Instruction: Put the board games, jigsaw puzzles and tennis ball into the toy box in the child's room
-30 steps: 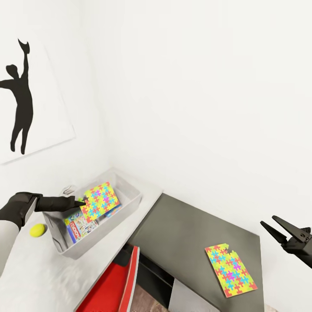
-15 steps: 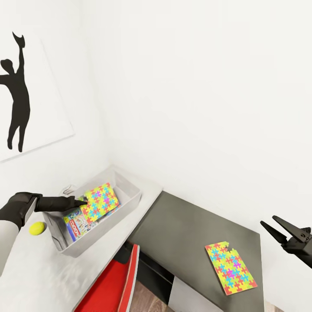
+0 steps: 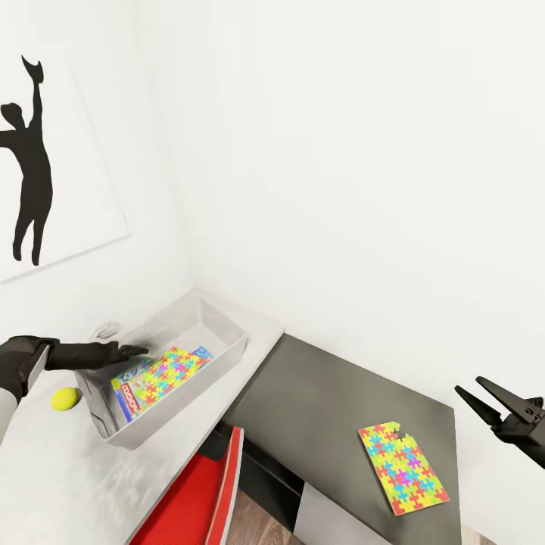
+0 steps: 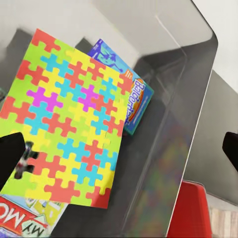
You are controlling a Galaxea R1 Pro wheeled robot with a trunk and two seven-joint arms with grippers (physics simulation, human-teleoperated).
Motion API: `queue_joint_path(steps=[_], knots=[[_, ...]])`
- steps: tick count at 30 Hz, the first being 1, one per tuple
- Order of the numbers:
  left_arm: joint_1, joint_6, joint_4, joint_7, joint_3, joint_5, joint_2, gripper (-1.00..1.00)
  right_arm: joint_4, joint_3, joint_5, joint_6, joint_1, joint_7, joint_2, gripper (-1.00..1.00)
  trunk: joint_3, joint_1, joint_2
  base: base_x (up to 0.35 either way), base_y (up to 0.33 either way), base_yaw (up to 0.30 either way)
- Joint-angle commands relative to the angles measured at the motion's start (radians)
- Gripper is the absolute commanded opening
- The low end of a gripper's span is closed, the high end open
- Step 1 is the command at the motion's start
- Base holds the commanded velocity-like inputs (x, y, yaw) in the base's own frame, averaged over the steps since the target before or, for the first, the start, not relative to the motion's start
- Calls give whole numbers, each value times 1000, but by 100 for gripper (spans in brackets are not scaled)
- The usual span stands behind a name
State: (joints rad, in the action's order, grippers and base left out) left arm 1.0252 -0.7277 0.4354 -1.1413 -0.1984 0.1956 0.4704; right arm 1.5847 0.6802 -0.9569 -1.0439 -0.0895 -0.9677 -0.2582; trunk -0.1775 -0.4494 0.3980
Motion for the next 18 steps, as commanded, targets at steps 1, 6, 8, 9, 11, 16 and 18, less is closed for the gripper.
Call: queue_joint_path(steps=[1,6,8,9,11,16,18], knots=[[1,-8,2,-14,-8,7,12,100,0,1,3,-3,-1,-5,0,100,-2,-1,2,0,0,0],[1,-9,8,-109,-64,1,55,100,0,1,4,-3,-1,-5,5,100,-2,-1,2,0,0,0],[1,-12,20,-192,-95,2,69,100,0,1,5,-3,-1,-6,7,100,-2,-1,2,0,0,0],[1,-13,27,-215,-99,2,73,100,0,1,5,-3,-1,-6,8,100,-2,-1,2,0,0,0],[1,-17,55,-313,-107,8,87,100,0,1,6,-3,-1,-7,9,100,-2,-1,2,0,0,0],[1,-30,86,-429,-108,12,107,100,0,1,6,-3,-1,-8,10,100,-2,-1,2,0,0,0],[1,-31,89,-429,-108,11,111,100,0,1,6,-3,-1,-8,10,100,-2,-1,2,0,0,0]])
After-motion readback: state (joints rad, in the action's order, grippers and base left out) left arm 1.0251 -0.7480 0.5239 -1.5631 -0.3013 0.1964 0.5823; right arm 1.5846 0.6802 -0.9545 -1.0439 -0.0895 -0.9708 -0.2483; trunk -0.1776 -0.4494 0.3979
